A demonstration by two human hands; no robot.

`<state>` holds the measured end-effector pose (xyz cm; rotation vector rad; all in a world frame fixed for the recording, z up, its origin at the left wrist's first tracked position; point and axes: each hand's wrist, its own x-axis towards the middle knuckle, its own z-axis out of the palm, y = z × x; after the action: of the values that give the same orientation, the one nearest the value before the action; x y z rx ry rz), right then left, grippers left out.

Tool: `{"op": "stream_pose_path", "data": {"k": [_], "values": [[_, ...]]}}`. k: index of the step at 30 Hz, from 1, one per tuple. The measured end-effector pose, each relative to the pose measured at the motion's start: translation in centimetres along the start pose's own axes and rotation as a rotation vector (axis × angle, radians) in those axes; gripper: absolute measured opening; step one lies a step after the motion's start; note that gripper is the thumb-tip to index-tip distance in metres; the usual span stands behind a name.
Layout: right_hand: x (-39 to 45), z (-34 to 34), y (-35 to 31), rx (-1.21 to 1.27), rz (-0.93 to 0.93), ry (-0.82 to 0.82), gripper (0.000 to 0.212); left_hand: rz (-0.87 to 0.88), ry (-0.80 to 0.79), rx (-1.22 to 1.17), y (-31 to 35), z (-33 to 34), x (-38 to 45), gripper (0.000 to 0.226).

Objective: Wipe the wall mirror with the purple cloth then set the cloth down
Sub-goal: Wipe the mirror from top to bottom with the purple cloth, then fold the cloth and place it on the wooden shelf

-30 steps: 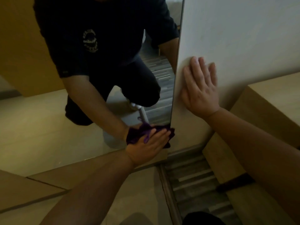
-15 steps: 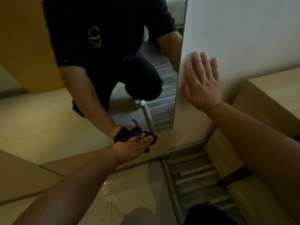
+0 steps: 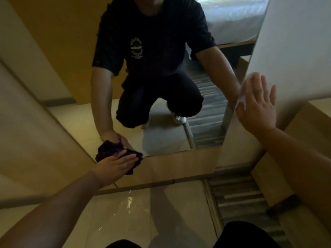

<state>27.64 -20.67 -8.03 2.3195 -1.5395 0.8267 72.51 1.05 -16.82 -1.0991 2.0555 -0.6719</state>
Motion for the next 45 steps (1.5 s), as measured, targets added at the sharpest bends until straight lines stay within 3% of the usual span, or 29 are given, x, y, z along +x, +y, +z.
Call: {"op": "stream_pose_path", "data": {"k": [3, 4, 7, 10, 13, 18, 24, 32, 35, 37, 39, 45], "values": [[-0.9, -1.1, -2.3, 0.11, 0.073, -0.043, 0.068, -0.163, -0.271, -0.224, 0.4, -0.9, -4.4, 0.064], [-1.6, -1.5, -3.2, 0.137, 0.089, -0.051, 0.07, -0.279, -0.29, -0.344, 0.3, -1.9, -5.5, 0.067], [-4.1, -3.5, -6.2, 0.238, 0.171, -0.111, 0.073, -0.676, -0.088, -0.885, -0.7, -4.6, -8.0, 0.062], [-5.2, -7.7, -11.1, 0.294, 0.201, -0.309, 0.073, -0.839, -0.027, -1.461, -3.2, -10.1, -9.2, 0.046], [-4.4, -12.9, -16.3, 0.431, 0.109, -0.466, 0.07, -0.767, -0.048, -1.786, -7.3, -17.2, -10.1, 0.035], [1.2, -24.8, -21.4, 0.608, -0.095, -0.693, 0.075, -0.543, -0.063, -2.111, -15.1, -28.3, -13.1, 0.028], [8.7, -38.3, -24.4, 0.632, -0.287, -0.839, 0.08, -0.309, -0.163, -2.173, -24.2, -39.2, -17.3, 0.031], [13.6, -49.5, -24.6, 0.53, -0.365, -0.801, 0.028, -0.026, -0.293, -2.08, -31.4, -47.5, -20.9, 0.032], [13.5, -51.5, -24.1, 0.518, -0.336, -0.795, 0.02, 0.08, -0.363, -1.952, -32.7, -49.6, -21.5, 0.046], [13.1, -52.7, -24.0, 0.565, -0.27, -0.805, 0.019, 0.11, -0.324, -1.779, -32.9, -50.9, -22.0, 0.051], [12.7, -54.1, -23.9, 0.602, -0.157, -0.828, 0.019, 0.134, -0.223, -1.624, -32.6, -51.8, -22.2, 0.036], [11.5, -57.2, -22.6, 0.67, 0.042, -0.832, 0.018, 0.179, 0.042, -1.481, -31.6, -52.5, -22.2, 0.019]]}}
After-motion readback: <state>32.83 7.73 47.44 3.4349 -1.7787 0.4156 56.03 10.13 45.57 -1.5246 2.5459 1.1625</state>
